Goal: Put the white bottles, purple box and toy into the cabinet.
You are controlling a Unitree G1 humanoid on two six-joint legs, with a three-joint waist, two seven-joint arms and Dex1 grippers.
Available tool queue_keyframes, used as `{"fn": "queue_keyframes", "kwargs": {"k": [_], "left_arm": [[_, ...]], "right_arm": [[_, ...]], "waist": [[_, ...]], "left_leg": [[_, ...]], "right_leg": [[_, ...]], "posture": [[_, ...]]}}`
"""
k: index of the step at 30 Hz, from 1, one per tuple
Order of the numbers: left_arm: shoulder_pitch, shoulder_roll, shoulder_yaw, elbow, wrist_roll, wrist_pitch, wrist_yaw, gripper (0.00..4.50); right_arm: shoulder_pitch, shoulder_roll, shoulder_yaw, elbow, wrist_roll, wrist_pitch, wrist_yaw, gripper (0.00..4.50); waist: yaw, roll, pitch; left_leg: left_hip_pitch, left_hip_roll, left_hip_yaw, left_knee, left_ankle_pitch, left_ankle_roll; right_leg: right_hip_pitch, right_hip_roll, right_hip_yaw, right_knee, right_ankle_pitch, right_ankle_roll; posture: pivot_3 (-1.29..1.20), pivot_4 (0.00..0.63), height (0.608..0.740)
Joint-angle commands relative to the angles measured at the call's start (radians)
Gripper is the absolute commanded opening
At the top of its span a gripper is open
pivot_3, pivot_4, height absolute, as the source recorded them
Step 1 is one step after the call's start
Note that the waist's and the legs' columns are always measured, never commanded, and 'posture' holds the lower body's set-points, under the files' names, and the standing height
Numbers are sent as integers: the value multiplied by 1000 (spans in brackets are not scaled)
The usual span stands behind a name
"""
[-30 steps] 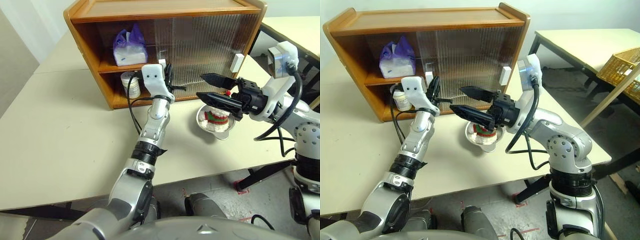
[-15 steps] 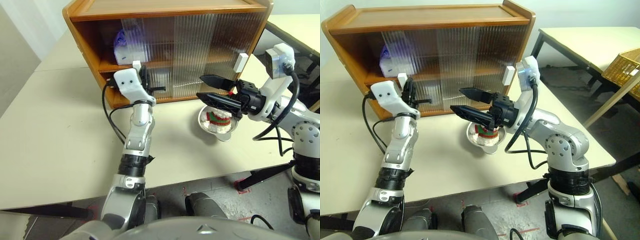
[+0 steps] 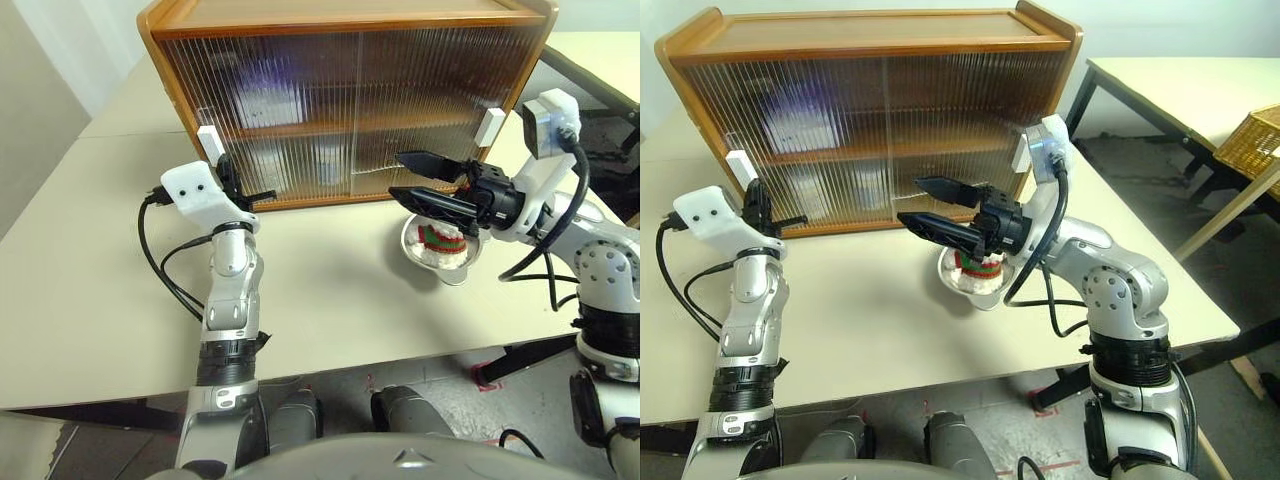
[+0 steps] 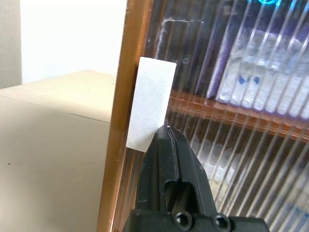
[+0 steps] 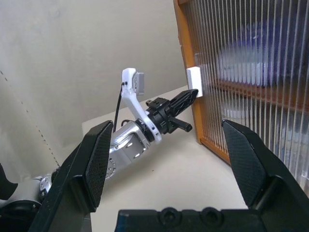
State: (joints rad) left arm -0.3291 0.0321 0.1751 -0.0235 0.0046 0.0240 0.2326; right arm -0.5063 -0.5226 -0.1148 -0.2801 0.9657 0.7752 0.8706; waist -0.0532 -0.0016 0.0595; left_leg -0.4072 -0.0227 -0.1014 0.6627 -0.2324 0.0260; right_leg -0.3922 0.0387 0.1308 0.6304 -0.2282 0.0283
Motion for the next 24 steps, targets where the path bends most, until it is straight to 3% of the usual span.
{"fn": "queue_keyframes", "kwargs": {"k": [1,5,8,13,19,24], "left_arm": [[11,1,19,-20,-4,14,12,24],[10,-3,-16,-27,-58,-7,-79,24],[21,1,-81,-62,-160,-14,-257,641],[34,74,-119,-103,-304,-6,-518,2328],[26,225,-43,-109,-569,74,-818,4456],[42,348,24,-100,-709,114,-1029,4486]], "right_arm": [[-16,2,11,8,-13,-10,12,4500],[-19,1,14,12,-15,-14,14,4500],[-20,3,15,14,-17,-17,14,4500],[-16,1,14,15,-20,-19,11,4500],[-6,-8,-7,11,-32,-30,-1,4500],[13,-12,-21,26,-79,-71,-32,4500]], "waist": [[0,0,0],[3,0,0],[13,0,0],[23,0,0],[22,0,-1],[15,1,-2]], "left_leg": [[0,0,0,0,0,0],[0,2,-1,0,0,0],[0,2,-1,0,0,0],[0,0,-1,1,0,-1],[0,5,-3,1,-1,-2],[-1,9,-3,0,-1,-2]], "right_leg": [[0,0,0,0,0,0],[0,1,-1,1,1,-4],[0,1,-2,1,3,-10],[0,0,-2,1,4,-11],[-1,0,-2,2,5,-14],[-2,1,-4,3,5,-16]], "posture": [[-51,64,740],[-51,64,740],[-54,57,740],[-59,59,740],[-87,56,740],[-123,41,740]]}}
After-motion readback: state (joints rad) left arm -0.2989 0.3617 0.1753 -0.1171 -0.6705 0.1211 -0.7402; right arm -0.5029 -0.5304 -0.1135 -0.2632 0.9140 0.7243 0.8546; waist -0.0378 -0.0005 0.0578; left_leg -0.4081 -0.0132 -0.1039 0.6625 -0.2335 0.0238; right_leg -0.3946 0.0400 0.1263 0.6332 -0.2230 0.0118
